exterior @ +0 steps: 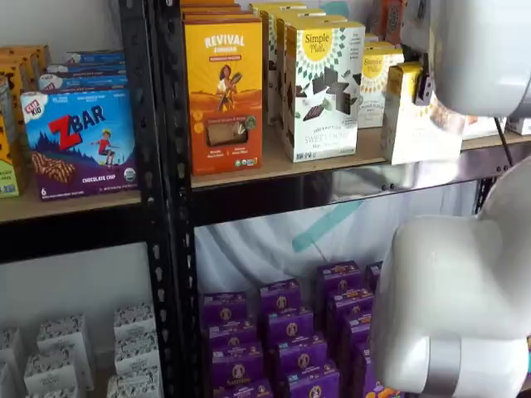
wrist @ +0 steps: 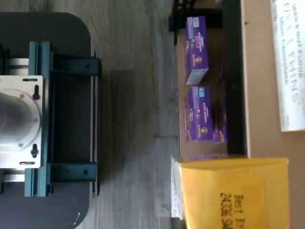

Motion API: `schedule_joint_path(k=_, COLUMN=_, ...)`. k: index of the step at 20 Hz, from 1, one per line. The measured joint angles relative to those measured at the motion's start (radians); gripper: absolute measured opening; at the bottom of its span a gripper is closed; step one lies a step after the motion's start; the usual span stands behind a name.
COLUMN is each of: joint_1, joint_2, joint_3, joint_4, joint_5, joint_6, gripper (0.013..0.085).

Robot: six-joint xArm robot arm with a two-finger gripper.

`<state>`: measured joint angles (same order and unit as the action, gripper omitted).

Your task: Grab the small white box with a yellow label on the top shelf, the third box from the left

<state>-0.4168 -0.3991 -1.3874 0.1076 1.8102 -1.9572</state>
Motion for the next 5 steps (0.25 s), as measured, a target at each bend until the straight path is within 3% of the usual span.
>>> schedule_joint_path(k=5, joint_1=0.008, joint_2=-0.056, joint_3=0.053, joint_4=-0.01, joint_5=0.006, joint_6=0.006, gripper=0.033)
